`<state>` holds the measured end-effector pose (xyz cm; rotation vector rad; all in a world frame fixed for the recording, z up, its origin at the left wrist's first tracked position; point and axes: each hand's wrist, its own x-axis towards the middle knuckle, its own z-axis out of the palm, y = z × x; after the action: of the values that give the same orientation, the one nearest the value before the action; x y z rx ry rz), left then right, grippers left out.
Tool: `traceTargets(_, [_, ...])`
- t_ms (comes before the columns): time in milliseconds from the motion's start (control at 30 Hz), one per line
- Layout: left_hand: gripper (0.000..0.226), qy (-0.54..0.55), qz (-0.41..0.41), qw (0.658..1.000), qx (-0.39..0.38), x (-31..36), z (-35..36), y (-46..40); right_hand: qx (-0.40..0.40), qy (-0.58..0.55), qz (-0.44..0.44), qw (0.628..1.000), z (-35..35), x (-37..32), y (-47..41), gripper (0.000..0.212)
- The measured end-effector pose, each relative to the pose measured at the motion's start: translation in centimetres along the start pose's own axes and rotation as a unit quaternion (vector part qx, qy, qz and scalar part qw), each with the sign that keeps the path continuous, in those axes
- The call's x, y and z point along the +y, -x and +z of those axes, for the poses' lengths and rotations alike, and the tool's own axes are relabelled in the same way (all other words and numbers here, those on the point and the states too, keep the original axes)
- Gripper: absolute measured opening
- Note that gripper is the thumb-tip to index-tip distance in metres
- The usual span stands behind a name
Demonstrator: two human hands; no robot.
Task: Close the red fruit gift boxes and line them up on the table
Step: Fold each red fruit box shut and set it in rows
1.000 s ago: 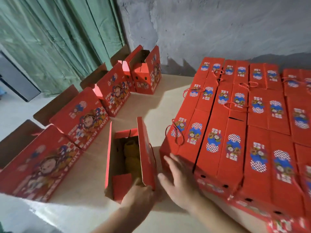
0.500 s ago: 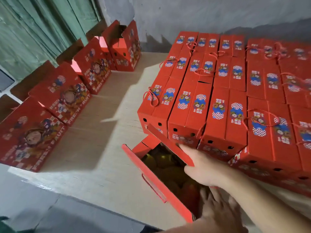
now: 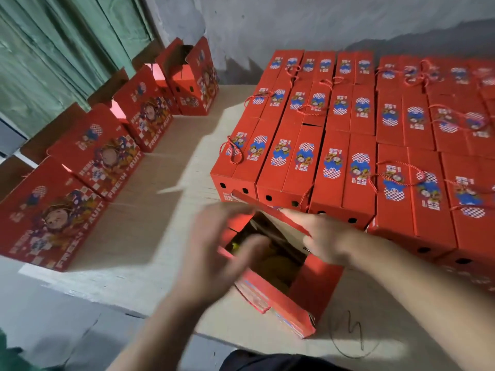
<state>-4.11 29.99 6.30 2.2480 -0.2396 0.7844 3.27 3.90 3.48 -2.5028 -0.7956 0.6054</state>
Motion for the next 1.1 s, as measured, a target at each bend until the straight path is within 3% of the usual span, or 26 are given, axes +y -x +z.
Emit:
traceTargets(33, [0.054, 0.012, -0.133, 0.990, 0.054, -0.6, -0.3, 3.6, 0.007, 0.001, 0.006, 1.000, 0.1, -0.1, 0.1, 0.078])
traceTargets(67, [0.060, 0.008, -0.188, 0.982, 0.024, -2.6, -0.9, 5.4, 0.017, 0.018, 0.017, 1.000, 0.3, -0.3, 0.2, 0.078])
traceTargets(167, [0.065, 0.133, -0.303, 0.942, -0.051, -4.4, -0.7, 10.6, 0.023, 0.046, 0.019, 0.998, 1.2, -1.3, 1.0, 0.074])
traceTargets(233, [0.062, 0.123, -0.353, 0.925, -0.071, -4.6, 1.0, 9.9, 0.020, 0.046, -0.004, 0.999, 1.4, -1.2, 1.1, 0.068])
traceTargets(400, [0.065, -0.025, -0.371, 0.927, -0.055, -2.4, 2.5, 10.7, 0.038, -0.011, -0.043, 0.998, -0.5, -0.5, 0.8, 0.053])
traceTargets(600, [0.069, 0.022, -0.438, 0.897, -0.049, 2.5, 4.8, 13.5, 0.012, 0.067, -0.079, 0.995, -1.6, 1.1, 2.2, 0.040])
traceTargets(700, [0.054, 0.073, -0.469, 0.879, -0.052, 3.0, 6.1, 13.6, 0.030, 0.088, -0.073, 0.993, -1.9, 2.3, 2.9, 0.039])
traceTargets(767, [0.046, 0.049, -0.459, 0.886, -0.051, 2.9, 7.0, 13.2, 0.040, 0.090, -0.046, 0.994, -1.4, 3.0, 3.6, 0.050])
traceTargets(900, [0.034, -0.104, -0.284, 0.951, -0.061, 2.6, 7.9, 12.4, 0.003, 0.141, -0.040, 0.989, 0.8, 3.8, 4.5, 0.081])
traceTargets(1100, [0.043, -0.082, -0.201, 0.970, -0.113, 0.4, 6.0, 14.8, -0.045, 0.136, -0.035, 0.989, 3.9, 4.1, 5.5, 0.088])
